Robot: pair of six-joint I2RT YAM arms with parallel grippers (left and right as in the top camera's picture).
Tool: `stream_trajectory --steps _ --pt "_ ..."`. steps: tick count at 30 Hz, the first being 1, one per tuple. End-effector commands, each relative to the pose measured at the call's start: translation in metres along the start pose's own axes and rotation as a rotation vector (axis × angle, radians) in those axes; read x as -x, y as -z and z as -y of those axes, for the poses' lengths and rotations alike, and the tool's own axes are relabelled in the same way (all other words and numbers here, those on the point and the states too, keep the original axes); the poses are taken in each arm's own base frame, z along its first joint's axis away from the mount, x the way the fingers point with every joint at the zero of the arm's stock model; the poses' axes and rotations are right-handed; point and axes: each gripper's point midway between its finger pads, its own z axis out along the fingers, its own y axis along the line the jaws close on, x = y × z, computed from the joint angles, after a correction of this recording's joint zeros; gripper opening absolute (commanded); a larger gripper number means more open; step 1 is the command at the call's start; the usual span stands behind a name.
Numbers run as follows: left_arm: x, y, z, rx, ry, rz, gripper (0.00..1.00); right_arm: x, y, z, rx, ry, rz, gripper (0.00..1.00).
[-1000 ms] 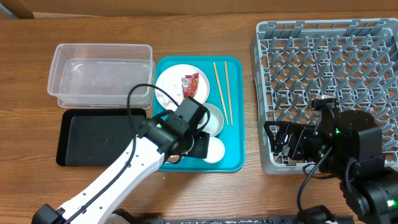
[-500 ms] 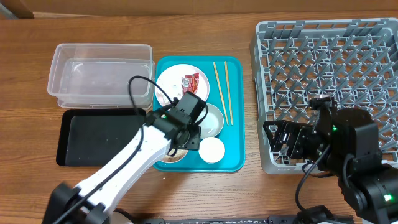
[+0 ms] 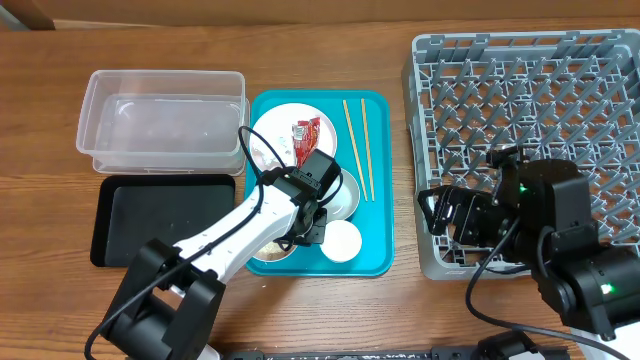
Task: Sort waste into correct bins and load items into the dishwasher
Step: 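Reach the left gripper to the pink rice bowl and grasp it, then lift the pink bowl and carry it over the black tray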
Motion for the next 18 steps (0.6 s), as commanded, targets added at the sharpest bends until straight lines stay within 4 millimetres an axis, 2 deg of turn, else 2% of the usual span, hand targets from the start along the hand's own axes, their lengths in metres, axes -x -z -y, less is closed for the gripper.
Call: stream_trajectory --steps 1,8,11,14,18 --pt "0.007 0.025 -0.001 -0.040 0.025 0.063 0.04 0.008 0.006 -0.003 0.003 -0.003 0.030 1.00" --pt "0.005 0.087 -0.020 -0.156 0.131 0.159 0.04 0.008 0.006 -0.003 0.003 -0.003 0.030 1.00" --pt "0.005 0.108 -0.030 -0.215 0.158 0.204 0.04 0.008 0.006 -0.003 0.003 -0.003 0.030 1.00" --pt "0.007 0.126 -0.048 -0.278 0.222 0.244 0.04 0.008 0.006 -0.003 0.003 -0.003 0.030 1.00" --pt "0.014 0.138 -0.071 -0.443 0.264 0.252 0.04 0.008 0.006 -0.002 0.003 -0.004 0.029 1.00"
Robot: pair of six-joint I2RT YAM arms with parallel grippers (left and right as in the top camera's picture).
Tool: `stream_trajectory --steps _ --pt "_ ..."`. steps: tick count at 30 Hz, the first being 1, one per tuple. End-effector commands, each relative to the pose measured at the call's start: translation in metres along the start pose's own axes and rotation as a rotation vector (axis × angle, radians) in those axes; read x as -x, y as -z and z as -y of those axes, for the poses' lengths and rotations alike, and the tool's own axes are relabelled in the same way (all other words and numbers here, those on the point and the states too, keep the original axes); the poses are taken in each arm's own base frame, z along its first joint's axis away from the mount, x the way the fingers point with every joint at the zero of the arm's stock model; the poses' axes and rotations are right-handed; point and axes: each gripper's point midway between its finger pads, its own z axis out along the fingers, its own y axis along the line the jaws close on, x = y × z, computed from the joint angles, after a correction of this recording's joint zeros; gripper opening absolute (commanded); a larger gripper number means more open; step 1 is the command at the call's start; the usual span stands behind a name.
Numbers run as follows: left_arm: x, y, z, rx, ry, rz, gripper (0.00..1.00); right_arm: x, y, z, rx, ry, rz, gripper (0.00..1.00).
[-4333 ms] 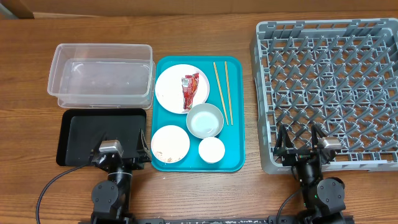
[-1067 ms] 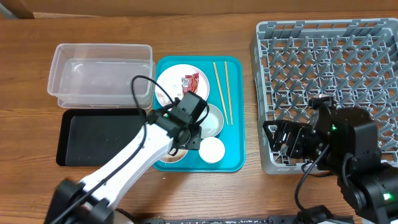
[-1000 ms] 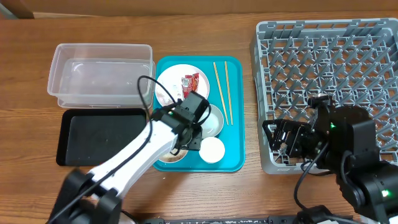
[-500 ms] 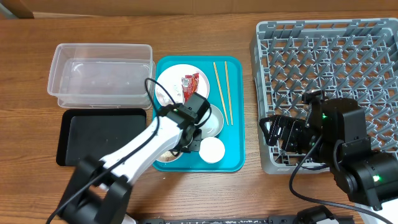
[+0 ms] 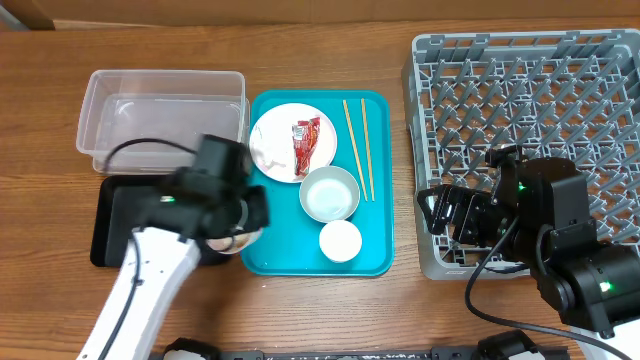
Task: Sort waste into correct bins and load items into the dishwasher
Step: 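Lift the pink bowl and carry it over the black tray, then tip the pink bowl to pour rice onto the black tray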
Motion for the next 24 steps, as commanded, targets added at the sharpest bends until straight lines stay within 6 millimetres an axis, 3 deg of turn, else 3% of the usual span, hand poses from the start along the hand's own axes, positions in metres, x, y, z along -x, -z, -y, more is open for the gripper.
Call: stream_trajectory --steps 1,2,8,15,19,24 --pt "0.014 0.017 -0.002 -0.215 0.017 -0.014 0.04 0.008 0.007 -0.003 0.004 -0.003 0.032 1.00" --pt "0.023 0.021 -0.016 -0.297 0.060 -0.013 0.04 0.008 0.007 -0.003 0.005 -0.003 0.032 1.00" --pt "0.049 0.026 -0.054 -0.579 0.168 0.021 0.04 0.008 0.007 -0.003 0.004 -0.003 0.032 1.00" --pt "0.067 0.037 -0.080 -0.939 0.267 0.129 0.04 0.009 0.007 -0.003 0.005 -0.002 0.035 1.00" --pt "0.067 0.033 -0.101 -0.994 0.365 0.148 0.04 0.009 0.007 -0.003 0.006 -0.002 0.036 1.00" --pt "0.062 0.043 -0.113 -1.006 0.380 0.200 0.04 0.009 0.007 -0.003 0.006 -0.002 0.035 1.00"
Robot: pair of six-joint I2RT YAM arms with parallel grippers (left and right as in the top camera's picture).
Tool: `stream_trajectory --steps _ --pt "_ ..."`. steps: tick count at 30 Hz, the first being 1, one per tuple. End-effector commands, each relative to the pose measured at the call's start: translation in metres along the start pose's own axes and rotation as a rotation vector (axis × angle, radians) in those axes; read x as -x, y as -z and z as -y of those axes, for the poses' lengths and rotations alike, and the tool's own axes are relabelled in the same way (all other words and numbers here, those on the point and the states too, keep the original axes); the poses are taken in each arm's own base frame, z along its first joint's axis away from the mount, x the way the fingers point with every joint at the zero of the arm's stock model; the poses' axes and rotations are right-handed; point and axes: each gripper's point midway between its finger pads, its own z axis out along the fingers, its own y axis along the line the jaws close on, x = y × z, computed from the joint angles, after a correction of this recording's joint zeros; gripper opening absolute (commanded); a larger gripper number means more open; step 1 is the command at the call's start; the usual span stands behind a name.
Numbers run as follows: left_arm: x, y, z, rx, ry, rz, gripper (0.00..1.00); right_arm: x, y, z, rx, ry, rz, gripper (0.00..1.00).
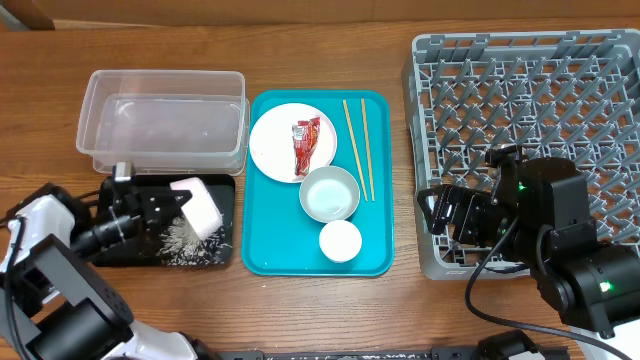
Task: Sort waste into correct bins and load items into the dishwasher
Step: 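Tip the pink bowl to pour rice onto the black tray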
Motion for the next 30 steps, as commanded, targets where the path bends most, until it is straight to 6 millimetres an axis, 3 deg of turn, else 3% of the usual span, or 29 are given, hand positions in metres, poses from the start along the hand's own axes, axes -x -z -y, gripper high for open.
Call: stream_trajectory --steps 1,7,9,12,15,17,20,24,30 --pt "0.009 0.011 0.012 -0.069 -0.152 0.081 0.04 0.008 0.007 -0.003 0.005 -0.002 0.034 1.00" --pt "0.008 0.021 0.011 -0.065 -0.113 0.102 0.04 0.008 0.007 -0.003 0.005 -0.002 0.034 1.00" --pt "0.007 0.022 0.016 -0.077 -0.224 0.113 0.04 0.008 0.007 -0.003 0.005 -0.003 0.033 1.00" --pt "0.001 0.021 0.018 -0.086 -0.100 0.093 0.04 0.008 0.007 -0.003 0.005 -0.003 0.033 1.00" --pt "0.004 0.023 0.025 -0.107 -0.234 0.125 0.04 0.008 0.007 -0.003 0.004 -0.003 0.032 1.00" --pt "0.002 0.023 0.027 -0.118 -0.100 0.112 0.04 0.008 0.007 -0.003 0.004 -0.003 0.032 1.00" --pt "0.001 0.023 0.034 -0.109 -0.283 0.125 0.04 0.007 0.007 -0.002 0.003 -0.003 0.030 1.00" --pt "-0.005 0.022 0.036 -0.093 -0.190 0.088 0.04 0.007 0.007 -0.002 0.002 -0.003 0.028 1.00" --pt "-0.025 0.021 0.054 -0.016 -0.327 0.047 0.04 0.007 0.007 -0.002 0.003 -0.003 0.030 1.00"
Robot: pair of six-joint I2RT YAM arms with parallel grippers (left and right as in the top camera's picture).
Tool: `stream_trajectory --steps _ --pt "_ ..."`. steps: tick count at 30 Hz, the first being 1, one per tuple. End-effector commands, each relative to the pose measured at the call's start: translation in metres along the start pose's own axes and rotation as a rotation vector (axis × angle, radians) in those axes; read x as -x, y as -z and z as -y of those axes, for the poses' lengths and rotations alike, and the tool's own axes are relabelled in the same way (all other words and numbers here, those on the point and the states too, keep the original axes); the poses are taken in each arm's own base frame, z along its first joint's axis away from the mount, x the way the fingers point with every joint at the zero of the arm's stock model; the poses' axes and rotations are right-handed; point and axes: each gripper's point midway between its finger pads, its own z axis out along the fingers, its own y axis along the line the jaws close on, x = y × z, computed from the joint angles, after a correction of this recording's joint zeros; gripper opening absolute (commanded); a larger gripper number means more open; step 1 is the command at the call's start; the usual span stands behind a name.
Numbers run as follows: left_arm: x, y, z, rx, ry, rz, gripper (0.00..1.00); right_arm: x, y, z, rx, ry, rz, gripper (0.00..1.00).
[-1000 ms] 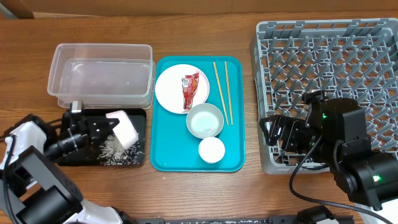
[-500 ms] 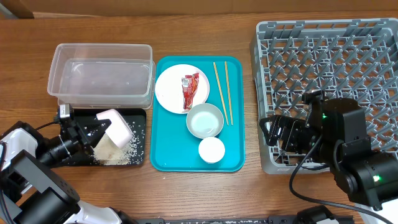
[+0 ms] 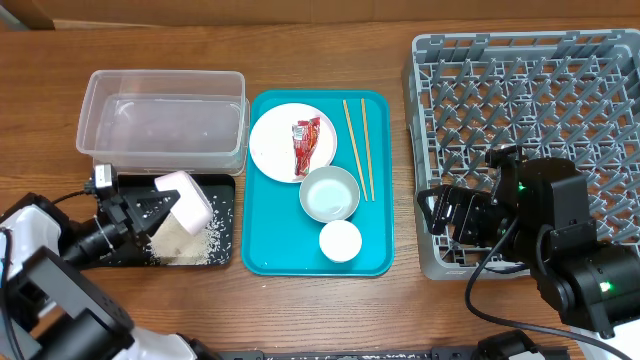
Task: Sort waste into correct bins and load items into the dishwasher
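My left gripper (image 3: 150, 212) is shut on a white bowl (image 3: 186, 200), held tipped on its side over the black tray (image 3: 127, 190). White rice (image 3: 185, 246) lies in a pile and scattered on that tray below the bowl. On the teal tray (image 3: 376, 250) are a white plate (image 3: 275, 145) with a red wrapper (image 3: 305, 140), two chopsticks (image 3: 355, 145), a pale bowl (image 3: 329, 193) and a small white cup (image 3: 340, 240). My right gripper (image 3: 442, 212) hangs over the grey dish rack's (image 3: 530, 90) left front edge; its jaws are too dark to read.
A clear plastic bin (image 3: 165, 120) stands behind the black tray, close to the tipped bowl. The dish rack fills the right side of the wooden table (image 3: 320, 300). The right arm's body covers the rack's front right part.
The tipped bowl and my left gripper have shifted a little to the left and back over the black tray. The rice below it is now a bigger pile. The right arm is unchanged.
My left gripper was first at a bowl on the teal tray's front left corner. Then it held the bowl at the tray's left edge. Then the bowl was tipped over the black tray with rice scattered, and now more rice lies there.
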Motion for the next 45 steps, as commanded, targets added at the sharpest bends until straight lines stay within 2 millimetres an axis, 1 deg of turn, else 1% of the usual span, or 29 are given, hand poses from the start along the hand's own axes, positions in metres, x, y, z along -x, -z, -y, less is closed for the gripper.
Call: stream_trajectory --steps 1,3,7,8,10,11,12,14,17,19,21,23,27,29,33,34,35,36,37,38,40,42,45 --pt "-0.008 0.002 0.026 0.067 -0.172 -0.027 0.04 0.008 0.007 -0.003 0.004 -0.002 0.031 1.00" --pt "-0.009 0.006 0.033 0.129 -0.223 -0.033 0.04 0.008 0.007 -0.003 0.004 -0.002 0.031 1.00" --pt "0.003 0.020 0.017 0.400 -0.147 0.001 0.04 0.008 0.007 -0.003 0.004 -0.003 0.032 1.00" --pt "0.001 0.022 0.018 0.449 -0.147 0.004 0.04 0.008 0.007 -0.003 0.004 -0.003 0.031 1.00" --pt "-0.007 0.017 0.026 0.517 -0.193 -0.019 0.04 0.008 0.007 -0.003 0.004 -0.003 0.031 1.00" --pt "-0.012 0.014 0.026 0.574 -0.207 -0.035 0.04 0.008 0.007 -0.003 0.004 -0.002 0.032 1.00" --pt "-0.021 0.009 0.024 0.671 -0.226 -0.065 0.04 0.008 0.007 -0.003 0.005 -0.002 0.034 1.00" --pt "-0.037 -0.002 0.022 0.772 -0.281 -0.131 0.04 0.008 0.007 -0.003 0.005 -0.002 0.033 1.00" --pt "-0.060 -0.027 0.021 0.846 -0.357 -0.244 0.04 0.008 0.007 -0.003 0.005 -0.002 0.034 1.00" --pt "-0.073 -0.043 0.014 0.918 -0.395 -0.300 0.04 0.008 0.007 -0.003 0.005 -0.002 0.033 1.00" --pt "-0.080 -0.057 0.005 0.980 -0.424 -0.321 0.04 0.008 0.007 -0.003 0.005 -0.002 0.033 1.00" --pt "-0.090 -0.075 -0.008 1.028 -0.463 -0.342 0.04 0.008 0.007 -0.003 0.005 -0.002 0.033 1.00" --pt "-0.102 -0.099 -0.035 1.131 -0.491 -0.334 0.04 0.007 0.007 -0.002 0.001 -0.003 0.027 1.00" --pt "-0.106 -0.114 -0.045 1.150 -0.522 -0.343 0.06 0.006 0.007 -0.002 -0.001 -0.001 0.024 1.00" --pt "-0.109 -0.143 -0.056 1.136 -0.564 -0.360 0.09 0.005 0.007 -0.001 -0.002 -0.002 0.021 1.00" --pt "-0.108 -0.150 -0.057 1.124 -0.575 -0.357 0.12 0.005 0.007 -0.001 -0.002 -0.001 0.021 1.00" --pt "-0.107 -0.154 -0.056 1.115 -0.582 -0.353 0.17 0.005 0.007 -0.001 -0.002 -0.002 0.021 1.00" --pt "-0.106 -0.157 -0.053 1.107 -0.588 -0.348 0.35 0.005 0.007 -0.001 -0.002 -0.002 0.021 1.00" --pt "-0.105 -0.158 -0.050 1.101 -0.591 -0.342 0.46 0.005 0.007 -0.001 -0.002 -0.002 0.021 1.00" --pt "-0.103 -0.158 -0.043 1.098 -0.592 -0.339 0.52 0.005 0.007 -0.001 -0.003 -0.002 0.020 1.00" --pt "-0.101 -0.157 -0.032 1.104 -0.592 -0.335 0.62 0.004 0.007 -0.001 -0.004 -0.002 0.018 1.00" --pt "-0.098 -0.153 -0.019 1.120 -0.578 -0.314 0.65 0.004 0.007 0.000 -0.005 -0.003 0.016 1.00" --pt "-0.102 -0.160 -0.002 1.070 -0.574 -0.329 0.66 0.003 0.007 0.000 -0.007 -0.004 0.011 1.00"
